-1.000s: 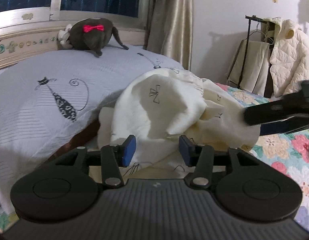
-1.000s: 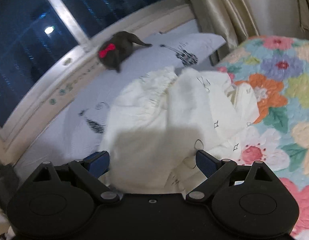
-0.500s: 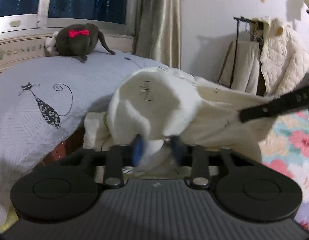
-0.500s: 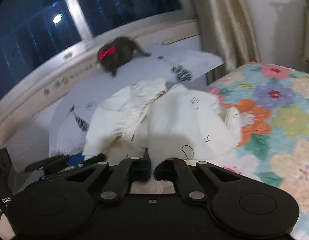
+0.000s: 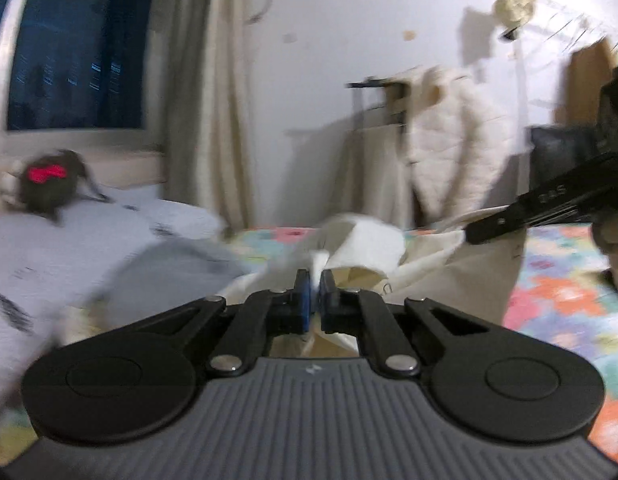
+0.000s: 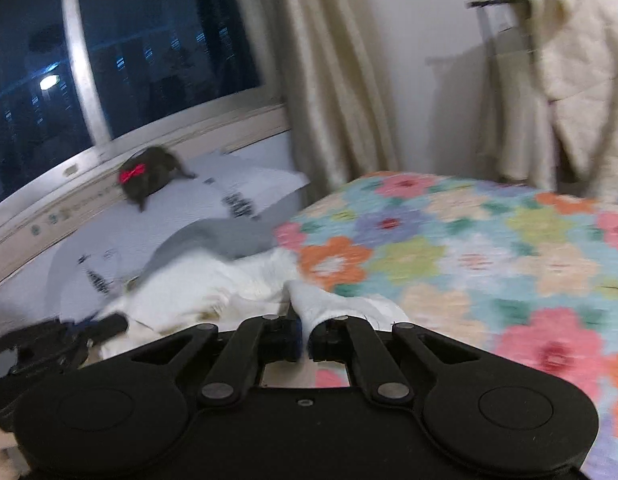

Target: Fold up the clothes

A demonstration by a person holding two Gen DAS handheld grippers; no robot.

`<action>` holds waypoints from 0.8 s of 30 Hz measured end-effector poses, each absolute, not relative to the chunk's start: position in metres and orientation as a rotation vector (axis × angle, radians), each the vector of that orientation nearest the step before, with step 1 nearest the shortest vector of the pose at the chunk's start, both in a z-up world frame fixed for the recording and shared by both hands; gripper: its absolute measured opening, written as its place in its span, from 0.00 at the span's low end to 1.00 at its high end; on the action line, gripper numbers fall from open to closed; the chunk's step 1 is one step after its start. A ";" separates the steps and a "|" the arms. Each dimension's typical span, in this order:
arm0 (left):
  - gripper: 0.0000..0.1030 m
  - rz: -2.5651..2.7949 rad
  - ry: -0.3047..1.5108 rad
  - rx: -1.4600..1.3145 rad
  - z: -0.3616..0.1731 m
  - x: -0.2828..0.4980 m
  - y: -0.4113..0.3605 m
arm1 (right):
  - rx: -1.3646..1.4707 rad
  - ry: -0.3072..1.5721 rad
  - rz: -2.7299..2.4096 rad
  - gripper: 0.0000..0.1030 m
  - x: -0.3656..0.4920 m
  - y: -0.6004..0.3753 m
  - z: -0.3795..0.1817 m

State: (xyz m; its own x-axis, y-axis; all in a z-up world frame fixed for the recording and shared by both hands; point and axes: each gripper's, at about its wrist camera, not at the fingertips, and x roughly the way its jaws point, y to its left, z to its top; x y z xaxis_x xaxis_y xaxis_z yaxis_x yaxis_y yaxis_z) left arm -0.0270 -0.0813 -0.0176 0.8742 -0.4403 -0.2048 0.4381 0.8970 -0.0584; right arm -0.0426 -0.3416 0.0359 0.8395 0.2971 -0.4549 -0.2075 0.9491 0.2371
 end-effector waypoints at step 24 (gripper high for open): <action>0.59 -0.857 0.643 -0.090 -0.106 -0.046 -0.189 | 0.085 0.710 -0.158 0.03 -0.136 -0.529 -0.055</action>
